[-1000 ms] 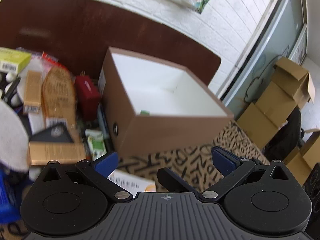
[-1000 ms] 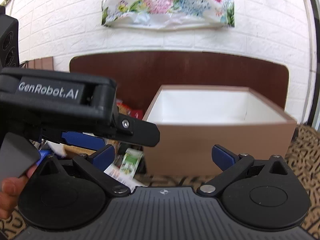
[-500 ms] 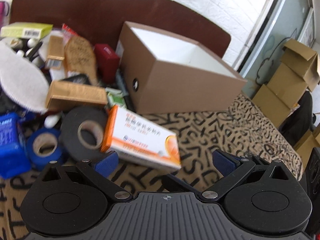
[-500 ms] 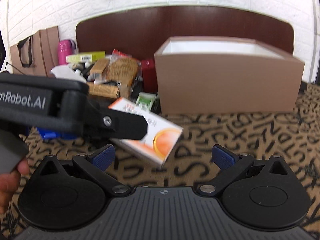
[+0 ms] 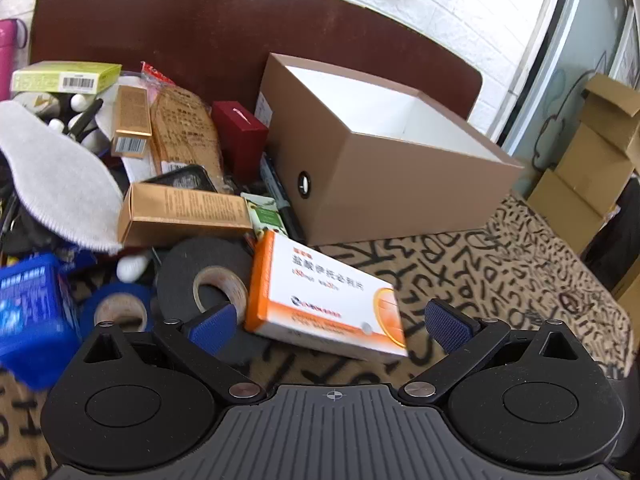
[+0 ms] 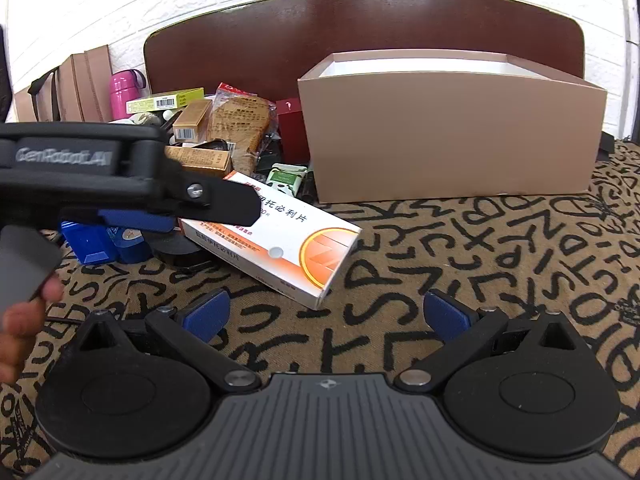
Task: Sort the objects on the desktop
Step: 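Move the left tool back to the orange-and-white medicine box, then grasp the orange-and-white medicine box with the left tool and lift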
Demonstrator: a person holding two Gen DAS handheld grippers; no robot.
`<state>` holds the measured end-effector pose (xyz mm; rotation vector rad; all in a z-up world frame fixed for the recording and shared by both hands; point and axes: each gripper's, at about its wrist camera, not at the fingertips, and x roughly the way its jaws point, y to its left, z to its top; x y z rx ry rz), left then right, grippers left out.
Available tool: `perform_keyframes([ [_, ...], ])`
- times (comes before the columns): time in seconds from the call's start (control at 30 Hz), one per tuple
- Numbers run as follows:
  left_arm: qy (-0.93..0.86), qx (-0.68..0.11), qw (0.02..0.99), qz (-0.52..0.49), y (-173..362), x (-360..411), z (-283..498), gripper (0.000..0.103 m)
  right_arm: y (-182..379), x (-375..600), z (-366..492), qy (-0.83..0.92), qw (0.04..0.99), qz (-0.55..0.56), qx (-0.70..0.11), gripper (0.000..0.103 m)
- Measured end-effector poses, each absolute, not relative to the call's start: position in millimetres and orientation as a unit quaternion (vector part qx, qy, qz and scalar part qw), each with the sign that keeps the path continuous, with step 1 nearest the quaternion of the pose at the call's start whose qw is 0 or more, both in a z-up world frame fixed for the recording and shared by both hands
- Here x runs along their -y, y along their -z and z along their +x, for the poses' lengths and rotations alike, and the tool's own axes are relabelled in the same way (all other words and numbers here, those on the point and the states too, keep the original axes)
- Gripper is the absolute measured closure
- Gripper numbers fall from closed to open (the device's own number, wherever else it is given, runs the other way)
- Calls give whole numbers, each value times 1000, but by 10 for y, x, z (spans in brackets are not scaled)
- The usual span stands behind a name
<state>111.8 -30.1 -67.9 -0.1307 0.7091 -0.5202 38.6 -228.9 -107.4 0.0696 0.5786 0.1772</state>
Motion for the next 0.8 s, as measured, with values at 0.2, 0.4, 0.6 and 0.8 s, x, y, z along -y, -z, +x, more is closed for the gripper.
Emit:
perform_keyframes([
  [0.2, 252, -355, 899, -54, 707, 341, 1263, 4, 1071, 2229, 482, -96, 954, 28, -284, 3],
  [0.4, 250, -369, 894, -41, 727, 381, 1329, 11, 1135, 2209, 650, -113, 945, 40, -304, 10],
  [0.6, 242, -377, 893, -32, 714, 394, 1333, 16, 1141, 2207, 715, -129, 943, 49, -303, 30],
  [0.8, 227, -384, 895, -22, 694, 410, 1256, 27, 1111, 2178, 630, -139, 942, 39, -303, 40],
])
